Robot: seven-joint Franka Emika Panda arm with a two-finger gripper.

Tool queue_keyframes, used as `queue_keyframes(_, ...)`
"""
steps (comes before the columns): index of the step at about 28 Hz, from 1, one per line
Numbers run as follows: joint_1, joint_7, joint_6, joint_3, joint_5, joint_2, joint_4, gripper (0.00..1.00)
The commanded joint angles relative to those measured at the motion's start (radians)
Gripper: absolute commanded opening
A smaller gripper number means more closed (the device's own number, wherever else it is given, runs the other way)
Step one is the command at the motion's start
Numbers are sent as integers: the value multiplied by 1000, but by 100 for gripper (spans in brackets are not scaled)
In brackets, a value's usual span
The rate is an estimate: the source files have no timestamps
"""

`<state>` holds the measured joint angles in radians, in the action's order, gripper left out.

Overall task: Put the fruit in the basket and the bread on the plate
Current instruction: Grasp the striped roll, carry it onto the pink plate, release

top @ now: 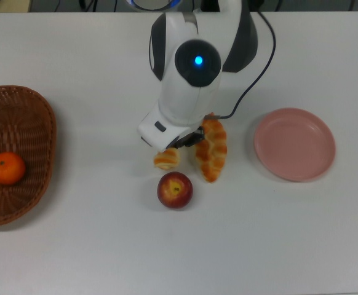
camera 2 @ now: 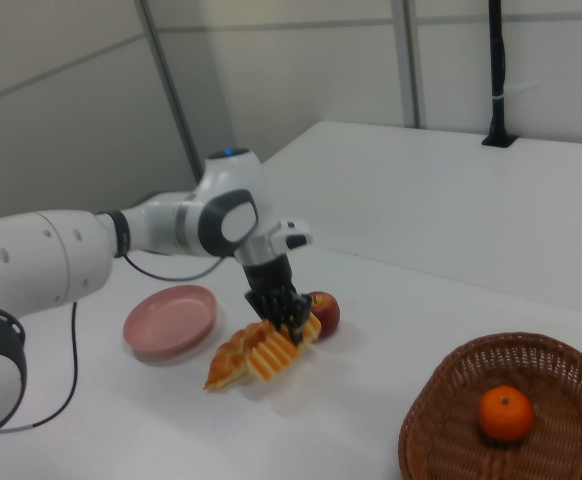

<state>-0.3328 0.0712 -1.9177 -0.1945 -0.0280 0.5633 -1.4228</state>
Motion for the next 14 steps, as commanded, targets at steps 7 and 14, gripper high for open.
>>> queue_keyframes(7, -11, 147, -1, 225, -4, -51, 18, 0)
queue_keyframes(14, -87, 257, -119, 297, -41, -28, 35, 0)
